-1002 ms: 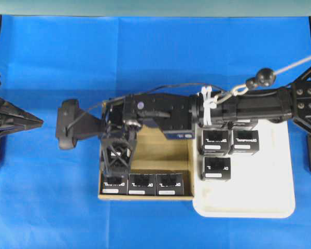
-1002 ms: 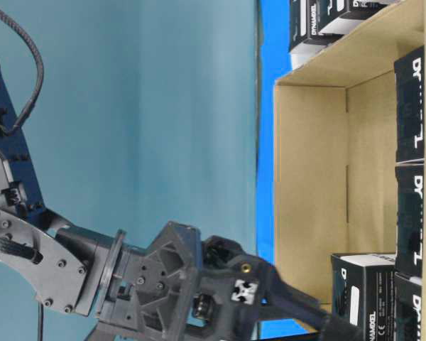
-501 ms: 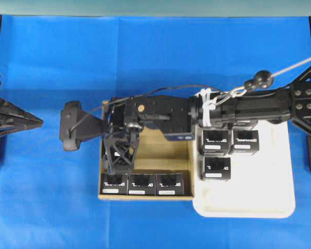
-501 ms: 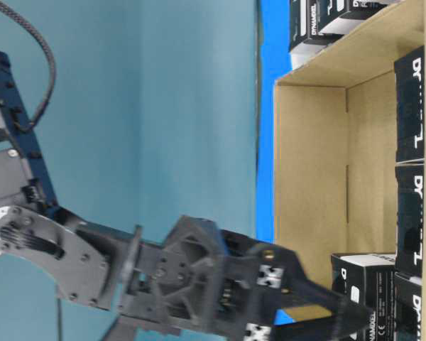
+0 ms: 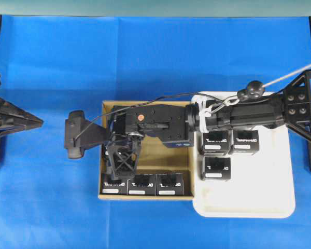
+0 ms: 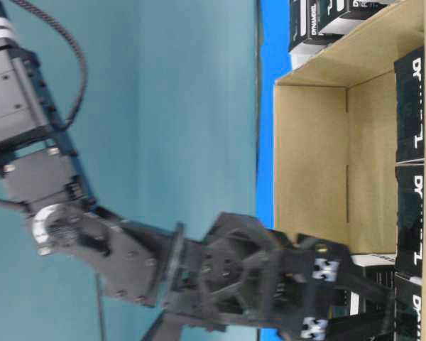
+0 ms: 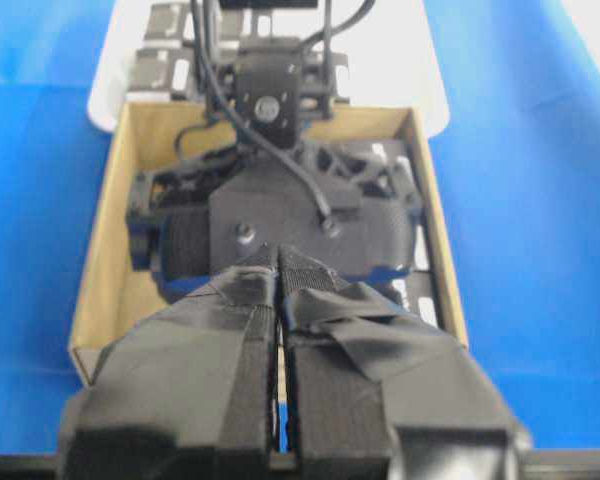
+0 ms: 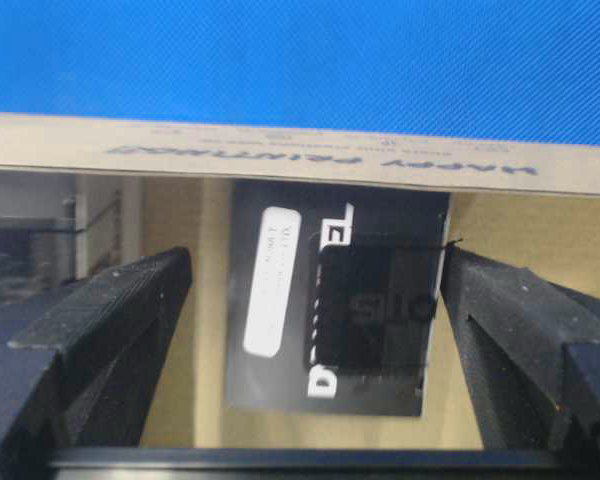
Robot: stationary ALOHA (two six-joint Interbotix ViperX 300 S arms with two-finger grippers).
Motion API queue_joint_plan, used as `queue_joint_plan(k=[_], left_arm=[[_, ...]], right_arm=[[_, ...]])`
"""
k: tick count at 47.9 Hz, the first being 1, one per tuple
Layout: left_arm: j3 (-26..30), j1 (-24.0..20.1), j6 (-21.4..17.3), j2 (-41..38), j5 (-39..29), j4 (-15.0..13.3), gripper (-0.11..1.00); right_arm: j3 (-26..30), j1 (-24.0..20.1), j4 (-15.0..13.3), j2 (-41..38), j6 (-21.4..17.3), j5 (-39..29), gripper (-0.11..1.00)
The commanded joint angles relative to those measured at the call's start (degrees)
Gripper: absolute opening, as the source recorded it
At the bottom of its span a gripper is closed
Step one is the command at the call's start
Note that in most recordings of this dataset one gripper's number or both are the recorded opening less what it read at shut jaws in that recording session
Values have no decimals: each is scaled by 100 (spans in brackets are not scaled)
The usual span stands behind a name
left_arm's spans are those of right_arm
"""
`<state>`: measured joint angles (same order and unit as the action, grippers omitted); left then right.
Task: Pick the box from inside the cardboard box.
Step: 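Close the right gripper on the black box, then lift the black box out and carry it right to the white tray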
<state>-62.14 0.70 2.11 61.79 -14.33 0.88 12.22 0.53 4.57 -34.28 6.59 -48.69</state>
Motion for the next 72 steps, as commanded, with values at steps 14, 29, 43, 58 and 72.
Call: queue_joint_plan(k=[14,29,43,58,72], left_arm=[[132,9,0,-62,53,9,-2],[141,0,9,-62,53,9,-2],[132,0,9,-79,53,9,-2],[132,0,18,-79,44,9,-2],[132,9,18,-79,44,9,-2]], right_arm=[[-53,18,0,-35,-18,202,98],[-26,-9,0,9,-18,176,62],[-62,79,0,457,-44,-44,62],[-211,246,9,1626,-35,-1116,62],[-1362,229,149,3208,-149,-1573,62]])
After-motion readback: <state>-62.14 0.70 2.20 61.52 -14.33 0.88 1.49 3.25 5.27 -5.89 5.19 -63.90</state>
